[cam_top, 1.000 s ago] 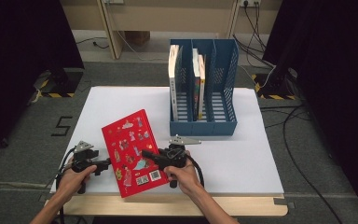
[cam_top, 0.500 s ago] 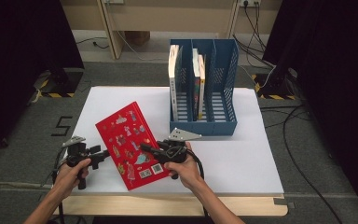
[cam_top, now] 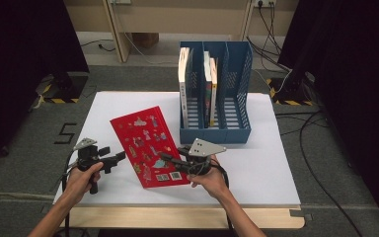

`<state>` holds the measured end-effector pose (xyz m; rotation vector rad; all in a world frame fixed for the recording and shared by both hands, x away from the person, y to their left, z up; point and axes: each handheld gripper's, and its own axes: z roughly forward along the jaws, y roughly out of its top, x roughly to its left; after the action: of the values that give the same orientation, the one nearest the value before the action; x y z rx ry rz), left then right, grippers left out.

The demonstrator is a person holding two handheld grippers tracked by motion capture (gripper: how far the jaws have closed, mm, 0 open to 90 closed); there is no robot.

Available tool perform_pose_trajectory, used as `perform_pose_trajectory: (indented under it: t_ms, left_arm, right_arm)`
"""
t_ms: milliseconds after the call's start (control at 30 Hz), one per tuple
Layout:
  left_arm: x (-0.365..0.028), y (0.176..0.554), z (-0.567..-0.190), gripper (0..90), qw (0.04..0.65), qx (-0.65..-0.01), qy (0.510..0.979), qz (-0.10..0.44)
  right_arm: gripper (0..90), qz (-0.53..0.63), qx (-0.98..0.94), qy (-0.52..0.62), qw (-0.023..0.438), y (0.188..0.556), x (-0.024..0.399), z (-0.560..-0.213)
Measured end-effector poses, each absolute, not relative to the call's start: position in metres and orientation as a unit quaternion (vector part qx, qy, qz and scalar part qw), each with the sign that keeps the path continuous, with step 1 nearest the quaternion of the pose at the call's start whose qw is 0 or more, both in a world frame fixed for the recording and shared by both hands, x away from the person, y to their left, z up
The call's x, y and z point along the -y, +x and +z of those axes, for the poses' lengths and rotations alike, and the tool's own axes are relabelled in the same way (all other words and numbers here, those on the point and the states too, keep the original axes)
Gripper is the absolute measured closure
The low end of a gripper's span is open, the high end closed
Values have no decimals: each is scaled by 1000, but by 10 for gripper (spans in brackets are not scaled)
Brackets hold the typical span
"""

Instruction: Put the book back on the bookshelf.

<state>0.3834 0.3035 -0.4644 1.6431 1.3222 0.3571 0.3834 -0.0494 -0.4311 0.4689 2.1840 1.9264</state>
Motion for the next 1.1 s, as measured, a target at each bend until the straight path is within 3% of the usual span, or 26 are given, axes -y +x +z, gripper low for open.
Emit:
perform_pose_trajectory:
  t_ms: [1100]
  left_arm:
    - [-263,377,-480,192,461,-509,716,125]
  right_arm:
    - [692,608,-776,110,125,344,91,-446]
